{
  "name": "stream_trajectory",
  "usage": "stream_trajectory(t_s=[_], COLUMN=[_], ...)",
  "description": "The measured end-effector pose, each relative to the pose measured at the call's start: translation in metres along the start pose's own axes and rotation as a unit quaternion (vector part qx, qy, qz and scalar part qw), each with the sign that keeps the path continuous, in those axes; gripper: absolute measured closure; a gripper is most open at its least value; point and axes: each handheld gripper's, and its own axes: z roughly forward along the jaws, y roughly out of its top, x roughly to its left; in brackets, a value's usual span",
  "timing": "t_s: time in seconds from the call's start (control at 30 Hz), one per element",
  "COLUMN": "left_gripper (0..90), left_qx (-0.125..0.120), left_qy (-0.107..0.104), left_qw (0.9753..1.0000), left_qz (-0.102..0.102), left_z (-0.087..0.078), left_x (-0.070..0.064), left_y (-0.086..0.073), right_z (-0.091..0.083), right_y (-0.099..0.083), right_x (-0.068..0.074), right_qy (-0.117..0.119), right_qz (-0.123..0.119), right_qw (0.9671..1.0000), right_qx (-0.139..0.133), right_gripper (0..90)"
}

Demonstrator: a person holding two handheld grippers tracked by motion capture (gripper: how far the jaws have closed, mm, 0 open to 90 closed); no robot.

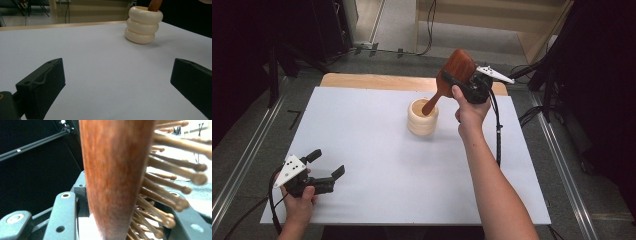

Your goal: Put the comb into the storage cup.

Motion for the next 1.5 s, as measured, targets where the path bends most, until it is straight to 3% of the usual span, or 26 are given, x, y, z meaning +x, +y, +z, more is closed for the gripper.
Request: stream_trajectory(t_s=[0.43, 0.87, 1.0, 1.5], left_gripper=[0.0, 0.0, 0.0, 0.0], left_qx=[-0.001, -0.001, 0.001, 0.001], left_qy=[-0.001, -0.005, -0.005, -0.004], left_qw=[1.0000, 1.0000, 1.0000, 1.0000], left_qz=[-0.001, -0.001, 0.000, 0.000], left_z=[0.000, -0.001, 0.000, 0.000], left_x=[0.001, 0.001, 0.001, 0.001], left_y=[0.000, 0.000, 0.000, 0.000], right_z=[0.018, 0.031, 0.036, 0.044], right_y=[-0.017, -0.038, -0.045, -0.063], right_x=[0.002, -0.001, -0.001, -0.010], right_qy=[-0.009, -0.016, -0.020, -0.026], right_qz=[-0.021, -0.015, -0.024, -0.001], right_qw=[0.9995, 0.9990, 0.9984, 0.9981], right_qx=[0.021, 0.039, 0.048, 0.055], right_gripper=[50.0, 49.9, 49.9, 49.8])
